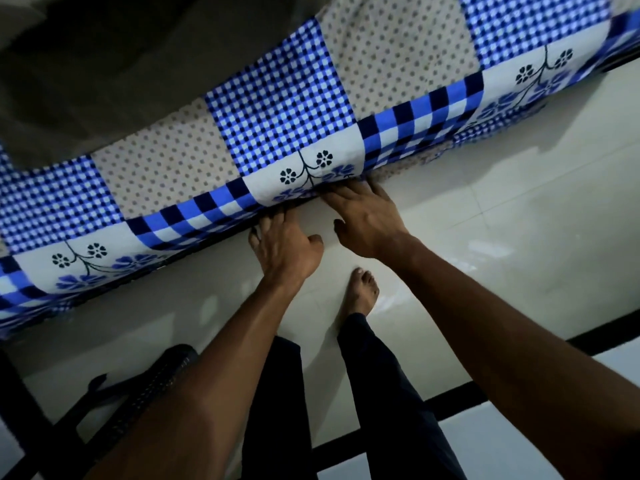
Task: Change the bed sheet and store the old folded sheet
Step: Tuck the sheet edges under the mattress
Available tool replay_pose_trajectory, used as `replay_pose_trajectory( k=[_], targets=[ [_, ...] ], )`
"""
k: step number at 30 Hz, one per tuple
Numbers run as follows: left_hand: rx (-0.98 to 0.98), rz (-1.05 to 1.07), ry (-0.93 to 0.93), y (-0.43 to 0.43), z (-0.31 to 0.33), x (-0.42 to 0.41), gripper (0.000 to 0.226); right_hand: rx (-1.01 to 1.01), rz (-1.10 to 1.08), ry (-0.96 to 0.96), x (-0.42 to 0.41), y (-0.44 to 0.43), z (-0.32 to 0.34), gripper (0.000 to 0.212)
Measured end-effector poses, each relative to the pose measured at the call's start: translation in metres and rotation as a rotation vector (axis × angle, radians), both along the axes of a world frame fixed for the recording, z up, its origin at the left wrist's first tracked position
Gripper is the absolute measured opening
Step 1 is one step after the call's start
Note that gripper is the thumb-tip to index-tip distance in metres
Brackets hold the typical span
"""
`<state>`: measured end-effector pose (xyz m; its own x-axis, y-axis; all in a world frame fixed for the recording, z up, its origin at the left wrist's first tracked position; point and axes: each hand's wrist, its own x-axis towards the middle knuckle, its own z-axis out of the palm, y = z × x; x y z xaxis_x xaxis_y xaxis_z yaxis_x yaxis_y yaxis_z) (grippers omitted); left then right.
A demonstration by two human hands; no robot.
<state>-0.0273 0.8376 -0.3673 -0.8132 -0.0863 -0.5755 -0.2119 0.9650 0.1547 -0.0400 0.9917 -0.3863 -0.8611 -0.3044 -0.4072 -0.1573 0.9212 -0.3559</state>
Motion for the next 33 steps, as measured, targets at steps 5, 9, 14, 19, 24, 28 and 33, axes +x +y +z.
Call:
replay_pose_trajectory(
  k=[5,9,14,19,24,28,33],
  targets=[
    [0.02,-0.09,0.156,0.025,0.005,0.007,0.062,0.028,0.019,-0.105,-0.024,0.001,-0.006,0.073],
    [0.063,-0.111,0.189,0.038,-0.008,0.001,0.052,-0.044,-0.028,-0.142,-0.025,0.006,0.0,0.066],
    [-0.029,-0.113,0.052,0.05,-0.011,-0.003,0.071,-0.043,-0.084,0.006,0.002,0.031,0.001,0.072],
    [0.011,-0.029,0.094,0.054,0.002,-0.012,0.053,0.04,-0.078,-0.088,-0.021,0.047,-0.002,0.071],
    [0.103,-0.256,0.207,0.077,0.006,-0.008,0.067,-0.026,0.017,-0.115,-0.035,0.06,0.002,0.064],
    [0.079,-0.192,0.074,0.098,-0.002,-0.021,0.075,-0.087,0.016,-0.09,-0.017,0.085,0.002,0.072],
    [0.015,-0.143,-0.009,0.108,0.002,-0.031,0.068,0.025,-0.064,-0.07,-0.021,0.11,-0.005,0.073]
  ],
)
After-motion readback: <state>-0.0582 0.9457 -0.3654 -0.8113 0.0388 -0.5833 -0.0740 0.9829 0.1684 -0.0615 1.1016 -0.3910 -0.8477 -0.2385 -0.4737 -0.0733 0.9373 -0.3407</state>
